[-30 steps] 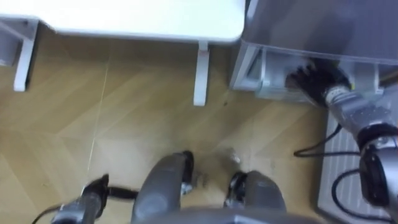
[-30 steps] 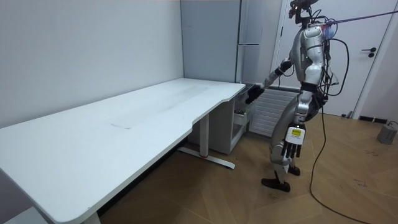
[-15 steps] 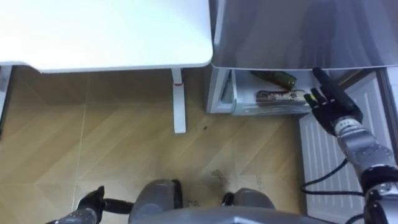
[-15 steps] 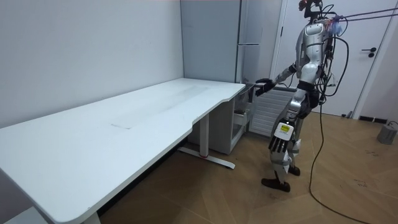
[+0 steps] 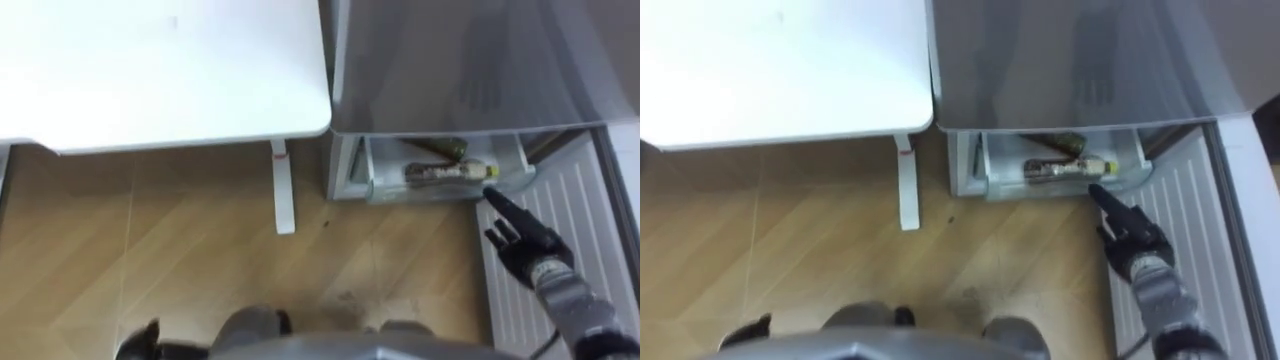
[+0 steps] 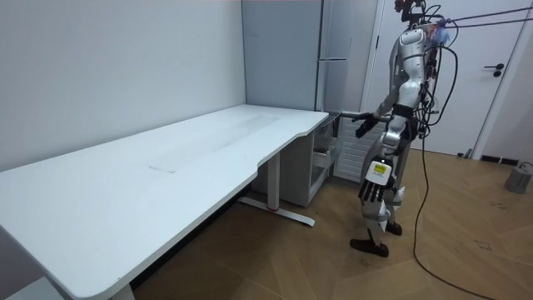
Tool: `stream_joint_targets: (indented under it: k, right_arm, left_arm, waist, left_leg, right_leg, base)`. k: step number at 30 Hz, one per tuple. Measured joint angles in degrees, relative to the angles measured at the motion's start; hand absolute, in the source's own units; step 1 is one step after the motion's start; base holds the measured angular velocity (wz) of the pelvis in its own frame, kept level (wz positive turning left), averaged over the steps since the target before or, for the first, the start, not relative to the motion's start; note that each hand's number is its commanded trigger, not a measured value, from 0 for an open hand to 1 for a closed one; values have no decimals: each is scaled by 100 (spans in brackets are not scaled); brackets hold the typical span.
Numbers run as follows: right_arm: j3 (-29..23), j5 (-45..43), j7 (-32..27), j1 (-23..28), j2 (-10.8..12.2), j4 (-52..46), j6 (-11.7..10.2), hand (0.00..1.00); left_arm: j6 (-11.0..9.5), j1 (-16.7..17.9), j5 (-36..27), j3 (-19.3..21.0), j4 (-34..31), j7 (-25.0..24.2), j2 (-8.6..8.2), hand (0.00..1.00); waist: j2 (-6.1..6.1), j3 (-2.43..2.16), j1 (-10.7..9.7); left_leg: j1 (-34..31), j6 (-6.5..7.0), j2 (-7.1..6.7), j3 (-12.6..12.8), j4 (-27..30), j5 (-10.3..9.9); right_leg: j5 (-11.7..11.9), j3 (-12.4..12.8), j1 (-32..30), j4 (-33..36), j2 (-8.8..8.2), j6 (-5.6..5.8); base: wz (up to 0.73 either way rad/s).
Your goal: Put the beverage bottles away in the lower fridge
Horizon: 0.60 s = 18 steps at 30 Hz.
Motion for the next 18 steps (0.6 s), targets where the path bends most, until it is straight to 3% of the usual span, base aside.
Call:
stream_joint_targets:
  k: [7,9,11,18]
  right_arm:
    - [-2,12,32,319,139,194,23,0]
    - [-10,23,65,391,242,309,17,0]
    - [-15,41,95,402,326,459,51,0]
    - [-162,533,351,459,413,707,152,0]
  left_arm:
    - [37,274,177,145,-18,223,-131,0]
    - [90,364,266,209,-20,251,-186,0]
    - [132,341,373,222,-42,268,-191,0]
    - [239,358,420,460,-245,266,-350,0]
  waist:
    - [-28,2,-29]
    - [-98,0,-95]
    - [-94,-42,-104]
    - [-51,-13,-107]
  left_leg:
    - [552,-54,-76,-11,-333,-12]
    - [763,-64,-100,-11,-435,-16]
    - [817,-74,-107,-40,-445,-22]
    - [907,-94,-89,-69,-428,-37]
  right_leg:
    - [0,-31,518,-346,-16,13]
    - [-6,-47,750,-425,-23,30]
    - [-5,-75,835,-490,-17,28]
    - [6,-123,963,-512,6,14]
  base:
    - [1]
    - [4]
    - [6]
    - [2]
